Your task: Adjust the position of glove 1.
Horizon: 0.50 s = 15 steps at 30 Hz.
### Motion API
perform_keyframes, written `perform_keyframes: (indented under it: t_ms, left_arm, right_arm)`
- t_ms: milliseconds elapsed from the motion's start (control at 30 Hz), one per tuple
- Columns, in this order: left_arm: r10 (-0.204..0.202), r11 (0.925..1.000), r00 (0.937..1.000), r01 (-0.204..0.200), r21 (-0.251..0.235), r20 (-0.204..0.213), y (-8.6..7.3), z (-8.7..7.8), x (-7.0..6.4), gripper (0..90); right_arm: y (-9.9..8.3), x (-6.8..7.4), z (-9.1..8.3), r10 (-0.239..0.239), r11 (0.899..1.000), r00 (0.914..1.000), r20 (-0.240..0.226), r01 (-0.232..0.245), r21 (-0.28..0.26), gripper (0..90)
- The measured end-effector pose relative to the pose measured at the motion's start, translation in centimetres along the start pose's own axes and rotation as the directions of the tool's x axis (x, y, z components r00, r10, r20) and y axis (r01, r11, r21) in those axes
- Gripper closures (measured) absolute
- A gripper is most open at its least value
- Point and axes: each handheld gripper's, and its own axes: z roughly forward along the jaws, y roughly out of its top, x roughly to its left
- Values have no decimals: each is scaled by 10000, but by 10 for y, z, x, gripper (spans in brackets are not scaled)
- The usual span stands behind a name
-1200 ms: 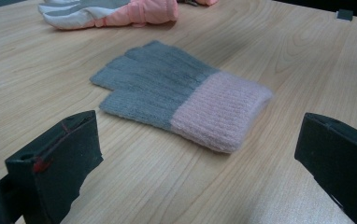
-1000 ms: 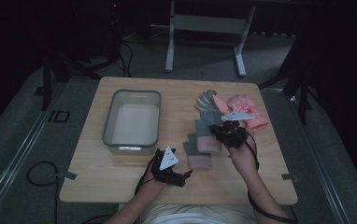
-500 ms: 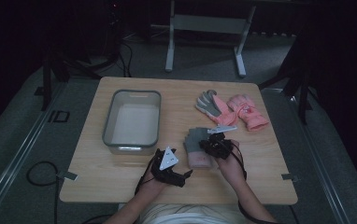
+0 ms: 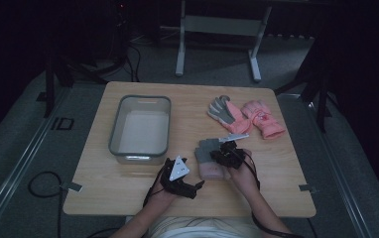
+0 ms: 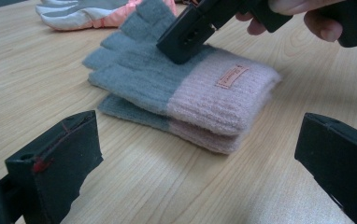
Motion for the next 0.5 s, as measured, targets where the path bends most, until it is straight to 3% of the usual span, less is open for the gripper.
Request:
perform_keyframes:
  t_ms: [200, 500]
  left_arm:
    - [14, 10000, 10000, -14, 15, -30, 0, 0, 0, 0]
    - [-12, 10000, 9991, 15, 75, -432, 1, 2, 0, 0]
  right_arm:
    - [-5, -2, 8, 151, 9997, 9999, -27, -150, 203, 819]
    - [-8, -4, 11, 146, 9996, 9999, -75, -144, 262, 718]
